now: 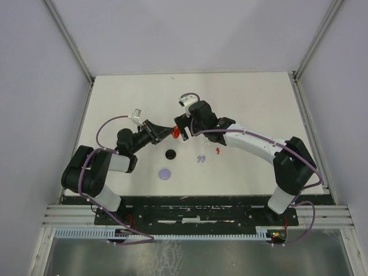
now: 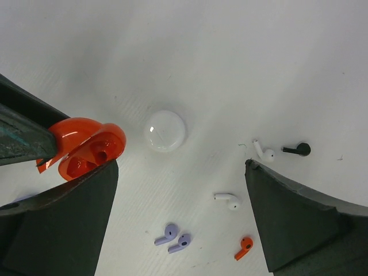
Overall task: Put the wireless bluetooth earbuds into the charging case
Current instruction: Open the charging case.
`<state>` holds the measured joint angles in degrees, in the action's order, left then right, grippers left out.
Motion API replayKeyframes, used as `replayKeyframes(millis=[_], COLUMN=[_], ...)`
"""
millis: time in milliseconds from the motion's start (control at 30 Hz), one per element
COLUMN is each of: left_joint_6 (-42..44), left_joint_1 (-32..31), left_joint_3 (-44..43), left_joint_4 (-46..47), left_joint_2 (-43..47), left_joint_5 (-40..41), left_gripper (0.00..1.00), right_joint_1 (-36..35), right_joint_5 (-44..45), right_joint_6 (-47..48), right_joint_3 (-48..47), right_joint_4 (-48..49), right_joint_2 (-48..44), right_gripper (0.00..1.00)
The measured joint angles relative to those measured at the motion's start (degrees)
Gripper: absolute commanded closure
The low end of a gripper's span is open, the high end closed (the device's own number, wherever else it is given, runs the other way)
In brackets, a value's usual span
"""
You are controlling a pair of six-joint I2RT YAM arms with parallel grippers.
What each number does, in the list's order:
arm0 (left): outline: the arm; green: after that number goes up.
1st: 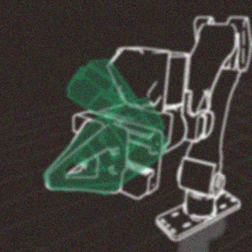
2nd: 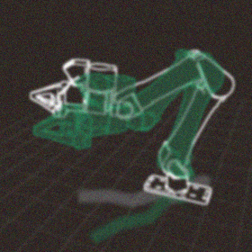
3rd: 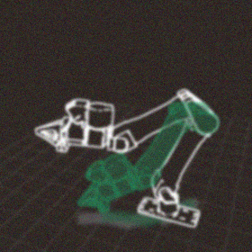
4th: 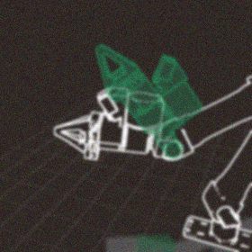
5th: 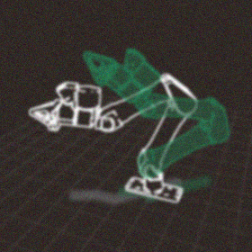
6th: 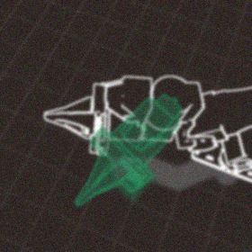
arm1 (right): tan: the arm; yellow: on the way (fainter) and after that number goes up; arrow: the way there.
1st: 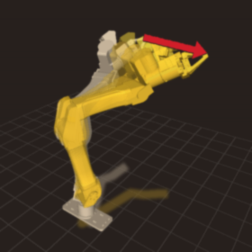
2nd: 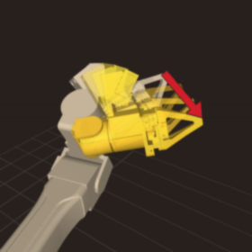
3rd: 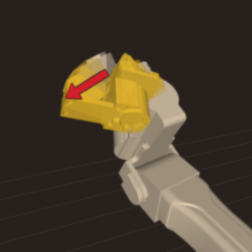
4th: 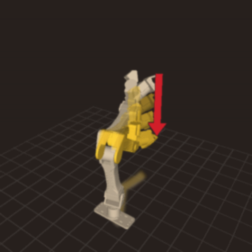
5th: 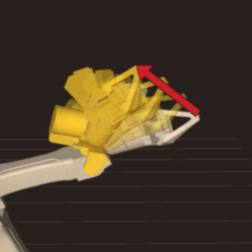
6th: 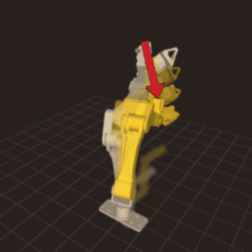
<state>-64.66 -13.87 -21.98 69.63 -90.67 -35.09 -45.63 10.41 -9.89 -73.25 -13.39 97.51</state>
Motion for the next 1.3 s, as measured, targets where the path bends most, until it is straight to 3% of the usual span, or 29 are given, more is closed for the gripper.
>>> replayKeyframes(millis=[400, 633, 767, 1067, 1300], left_joint_6=[-2.4, -4.4, -5.5, -8.3, -9.2], left_joint_1=[-0.2, 0.3, 0.4, 0.6, 0.7], left_joint_3=[-0.3, -0.5, -0.5, -0.4, 0.0], left_joint_4=[0.6, -0.4, -0.4, 3.4, 4.8], left_joint_2=[0.2, 2.7, 2.8, 0.1, -1.4], left_joint_5=[1.0, 4.9, 5.7, 5.9, 5.8], left_gripper=[0.97, 0.97, 0.97, 0.97, 0.97], right_joint_1=[1.0, 8.6, 11.1, 10.9, 11.1], right_joint_5=[2.6, 6.8, 8.3, 7.9, 7.6], right_joint_6=[-2.0, -7.0, -8.4, -9.4, -9.1], right_joint_3=[0.3, 0.8, 1.4, 3.6, 3.9], right_joint_4=[0.2, -7.3, -12.5, -17.5, -18.9], right_joint_2=[0.0, 0.0, 0.0, 2.4, 3.3], right_gripper=[0.01, 0.03, 0.08, 0.32, 0.4])
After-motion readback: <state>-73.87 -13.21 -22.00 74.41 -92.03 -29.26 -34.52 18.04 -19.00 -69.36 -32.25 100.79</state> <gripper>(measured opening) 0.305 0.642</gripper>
